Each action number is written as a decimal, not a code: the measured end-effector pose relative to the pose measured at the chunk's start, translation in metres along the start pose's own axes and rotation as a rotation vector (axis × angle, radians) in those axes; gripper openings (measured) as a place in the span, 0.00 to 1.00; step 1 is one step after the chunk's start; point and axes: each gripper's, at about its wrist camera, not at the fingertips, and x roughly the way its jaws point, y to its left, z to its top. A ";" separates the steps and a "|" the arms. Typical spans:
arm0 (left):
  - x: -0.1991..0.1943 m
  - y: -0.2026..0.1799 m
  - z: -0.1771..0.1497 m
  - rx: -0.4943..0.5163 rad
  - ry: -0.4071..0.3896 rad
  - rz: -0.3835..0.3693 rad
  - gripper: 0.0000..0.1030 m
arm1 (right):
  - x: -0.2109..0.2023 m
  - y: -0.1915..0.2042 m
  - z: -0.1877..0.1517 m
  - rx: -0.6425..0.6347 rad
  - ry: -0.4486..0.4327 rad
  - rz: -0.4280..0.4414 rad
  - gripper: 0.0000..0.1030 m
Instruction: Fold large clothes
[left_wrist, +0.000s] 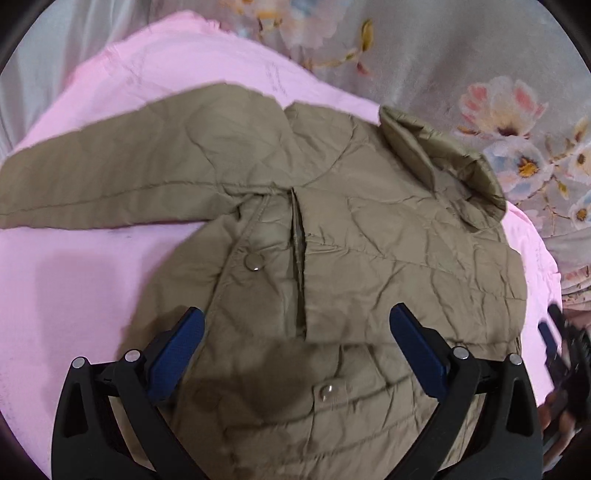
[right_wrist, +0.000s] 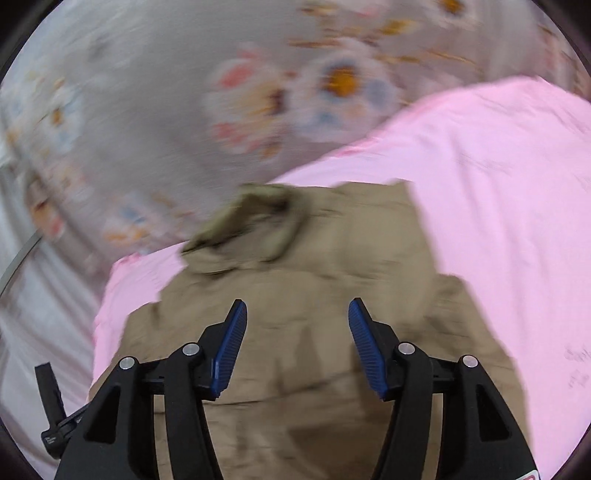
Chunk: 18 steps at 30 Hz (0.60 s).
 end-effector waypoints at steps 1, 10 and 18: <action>0.007 0.000 0.002 -0.013 0.013 -0.019 0.95 | 0.002 -0.018 0.001 0.037 0.008 -0.028 0.56; 0.028 -0.023 0.015 -0.007 0.020 -0.036 0.38 | 0.036 -0.093 0.010 0.268 0.073 0.018 0.51; -0.035 -0.058 0.048 0.161 -0.262 -0.022 0.02 | -0.011 -0.036 0.044 0.094 -0.171 0.089 0.03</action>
